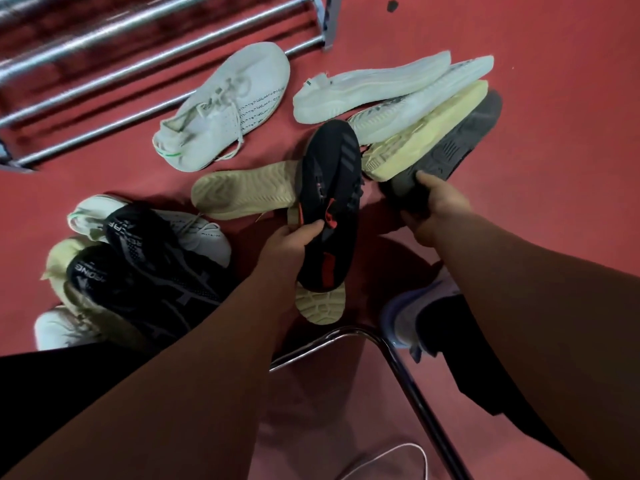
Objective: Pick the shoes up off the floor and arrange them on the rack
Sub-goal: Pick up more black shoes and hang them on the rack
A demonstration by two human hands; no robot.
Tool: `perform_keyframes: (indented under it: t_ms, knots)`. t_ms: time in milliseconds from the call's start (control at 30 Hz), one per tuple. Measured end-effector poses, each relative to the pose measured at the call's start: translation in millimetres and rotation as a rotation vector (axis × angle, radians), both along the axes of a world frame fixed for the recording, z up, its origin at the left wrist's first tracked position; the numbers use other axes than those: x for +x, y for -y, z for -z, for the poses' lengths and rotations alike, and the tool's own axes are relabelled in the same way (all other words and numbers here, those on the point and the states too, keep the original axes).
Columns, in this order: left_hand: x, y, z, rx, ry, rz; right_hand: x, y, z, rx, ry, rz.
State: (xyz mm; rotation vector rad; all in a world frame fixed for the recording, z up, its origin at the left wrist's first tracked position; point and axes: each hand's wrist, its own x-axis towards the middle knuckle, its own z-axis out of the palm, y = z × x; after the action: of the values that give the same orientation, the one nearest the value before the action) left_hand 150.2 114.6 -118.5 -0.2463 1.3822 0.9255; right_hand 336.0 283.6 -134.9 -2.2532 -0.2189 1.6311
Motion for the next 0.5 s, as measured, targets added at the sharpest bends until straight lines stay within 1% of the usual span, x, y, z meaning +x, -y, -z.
perform_keyframes:
  t_ms: [133, 200, 300, 400, 433, 500]
  knots:
    - [-3, 0, -3, -0.014, 0.023, 0.042, -9, 1, -16, 0.061, 0.042, 0.001]
    - [-6, -2, -4, -0.027, -0.039, 0.129, -8, 3, -23, 0.090, 0.104, -0.032]
    - [-13, -3, -10, 0.000, -0.155, 0.310, -6, 12, -40, 0.124, 0.252, -0.162]
    - [-25, -3, -24, 0.033, -0.194, 0.405, -6, 27, -61, 0.149, 0.369, -0.281]
    - [-31, -3, -35, 0.027, -0.209, 0.415, -7, 33, -68, 0.152, 0.377, -0.319]
    - [-43, -2, -55, -0.005, -0.211, 0.355, -9, 43, -80, 0.151, 0.356, -0.372]
